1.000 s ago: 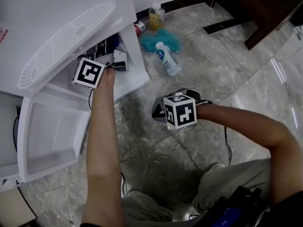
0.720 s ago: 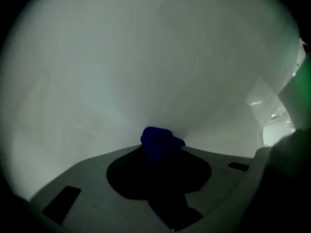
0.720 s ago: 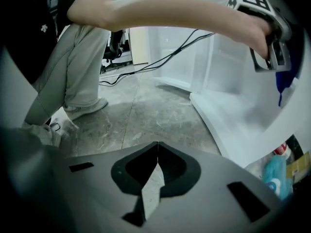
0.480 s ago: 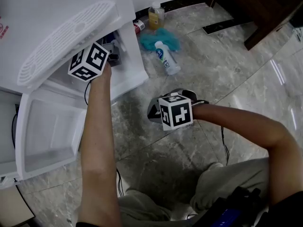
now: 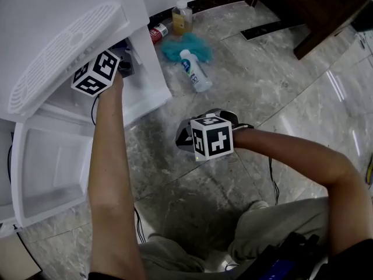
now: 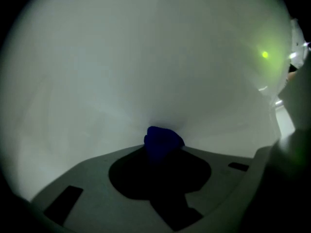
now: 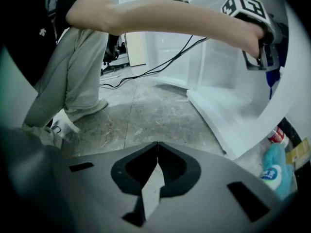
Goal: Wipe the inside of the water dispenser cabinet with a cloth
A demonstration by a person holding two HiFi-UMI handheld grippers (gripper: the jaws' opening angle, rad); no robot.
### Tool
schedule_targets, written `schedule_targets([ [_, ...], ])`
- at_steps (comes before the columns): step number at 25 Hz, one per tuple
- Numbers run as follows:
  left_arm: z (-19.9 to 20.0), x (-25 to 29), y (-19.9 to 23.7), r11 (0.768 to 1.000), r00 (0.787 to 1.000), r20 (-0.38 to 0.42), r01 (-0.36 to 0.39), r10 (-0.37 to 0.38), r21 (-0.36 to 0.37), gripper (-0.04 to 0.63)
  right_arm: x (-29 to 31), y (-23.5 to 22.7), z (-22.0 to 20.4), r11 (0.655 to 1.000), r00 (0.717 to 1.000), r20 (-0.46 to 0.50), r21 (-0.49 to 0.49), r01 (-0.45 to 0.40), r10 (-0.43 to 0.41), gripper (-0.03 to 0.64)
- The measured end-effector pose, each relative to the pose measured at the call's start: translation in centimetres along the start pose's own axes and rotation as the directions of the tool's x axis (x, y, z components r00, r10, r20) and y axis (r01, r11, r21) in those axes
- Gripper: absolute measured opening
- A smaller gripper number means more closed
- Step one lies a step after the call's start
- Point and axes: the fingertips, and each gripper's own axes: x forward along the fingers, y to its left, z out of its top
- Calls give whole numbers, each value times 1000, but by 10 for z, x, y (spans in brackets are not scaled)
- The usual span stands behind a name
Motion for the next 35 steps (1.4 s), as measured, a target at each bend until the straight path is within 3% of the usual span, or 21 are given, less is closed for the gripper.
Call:
schedule_targets([
  [3,-2,-6,-2,999,1000,11,-19,20,-27,94,0,2,-15,1000,1000,-25,13,-1,1,-2],
  [8,-7,-21,-17,1000,1000,4,-10,10,1,94,2,-1,-7,1000,1000,-21,-5,3,-3,-2],
  [16,-2,1,-3,996,997,-77,20,-13,90,94,2,-1,-2,1000,1000,-28,-26,0,-1,-2],
  [20,-4,-3,-3,998,997,-76,-3,7,55,94,-2,5,-16,1000,998,-61,-21,3,-4,-2],
  [24,-12,-16,-14,994,986,-163,51,-34,100,94,-17,-11,-17,998,997,-47,5,55,-54,-2],
  [27,-28,-35,-28,974,955,-282,151,-98,171,94,-38,-42,-5,980,990,44,148,130,-138,-2],
  [29,-42,-54,-37,943,913,-381,244,-144,227,94,-56,-66,9,948,968,140,274,162,-206,-2],
  [32,-59,-91,-46,879,838,-513,374,-184,295,94,-87,-103,33,855,887,327,502,128,-324,-2],
  [35,-59,-122,-47,835,792,-578,444,-196,325,94,-111,-128,57,780,796,464,626,15,-388,0],
])
